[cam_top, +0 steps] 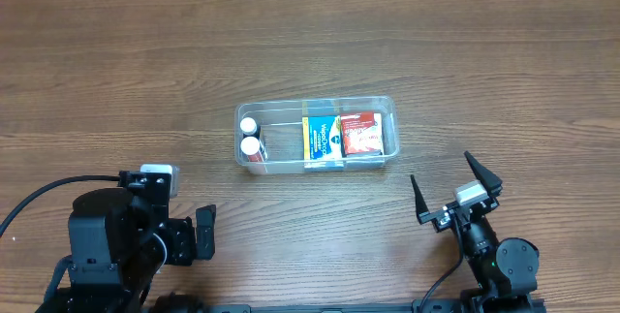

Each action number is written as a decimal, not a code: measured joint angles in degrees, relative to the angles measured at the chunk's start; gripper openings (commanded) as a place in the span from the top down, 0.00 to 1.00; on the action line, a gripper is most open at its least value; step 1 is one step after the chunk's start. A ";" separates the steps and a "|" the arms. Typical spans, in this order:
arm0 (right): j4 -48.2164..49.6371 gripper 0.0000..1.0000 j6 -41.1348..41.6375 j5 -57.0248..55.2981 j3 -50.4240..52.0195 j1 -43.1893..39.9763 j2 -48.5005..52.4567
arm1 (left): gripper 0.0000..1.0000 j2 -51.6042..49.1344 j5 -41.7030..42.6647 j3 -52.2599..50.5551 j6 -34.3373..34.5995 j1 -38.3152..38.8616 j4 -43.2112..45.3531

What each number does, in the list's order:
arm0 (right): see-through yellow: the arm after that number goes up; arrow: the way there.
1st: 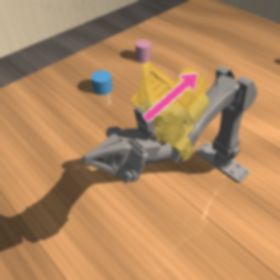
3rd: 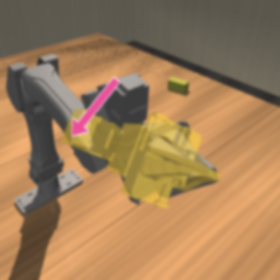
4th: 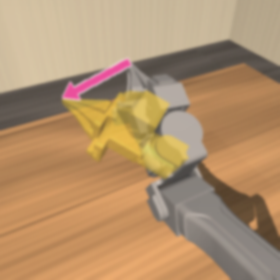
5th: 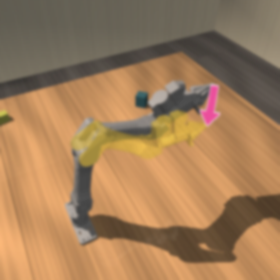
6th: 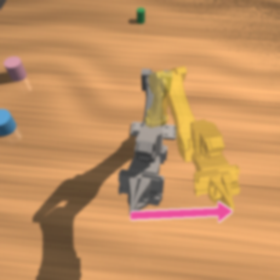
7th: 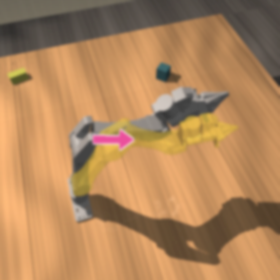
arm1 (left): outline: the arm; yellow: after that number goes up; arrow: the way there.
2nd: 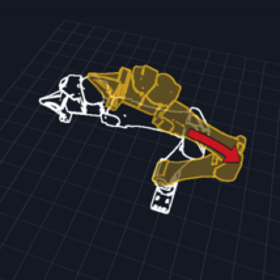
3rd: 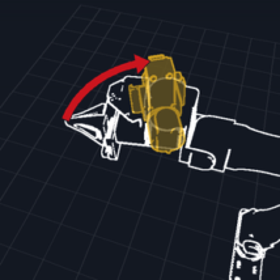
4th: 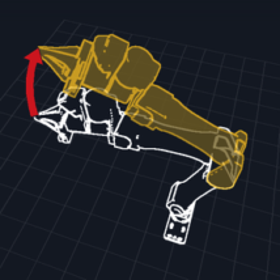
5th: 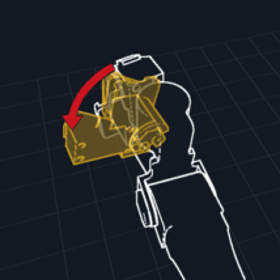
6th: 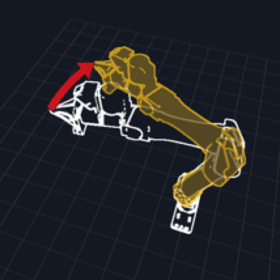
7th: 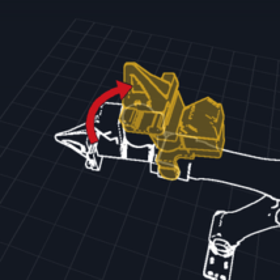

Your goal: Pack container

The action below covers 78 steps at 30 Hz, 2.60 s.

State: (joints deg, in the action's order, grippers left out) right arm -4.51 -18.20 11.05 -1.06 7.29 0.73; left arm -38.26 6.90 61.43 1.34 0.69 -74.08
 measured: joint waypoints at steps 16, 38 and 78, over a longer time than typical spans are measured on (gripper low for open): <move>-0.66 0.00 12.00 -12.17 0.00 0.00 0.00 | 0.00 0.00 0.02 0.00 0.00 0.00 0.00; -0.63 0.00 12.20 -12.59 0.00 0.00 0.00 | 0.00 0.55 -0.22 -0.26 0.00 0.00 0.02; -0.63 0.00 12.22 -12.79 0.00 0.00 -0.04 | 0.00 37.42 -5.22 -60.94 -0.07 -2.29 69.77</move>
State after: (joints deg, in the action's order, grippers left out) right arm -5.15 -5.98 -1.74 -1.06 7.29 0.69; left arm -0.84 1.67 0.49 1.28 -1.61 -4.32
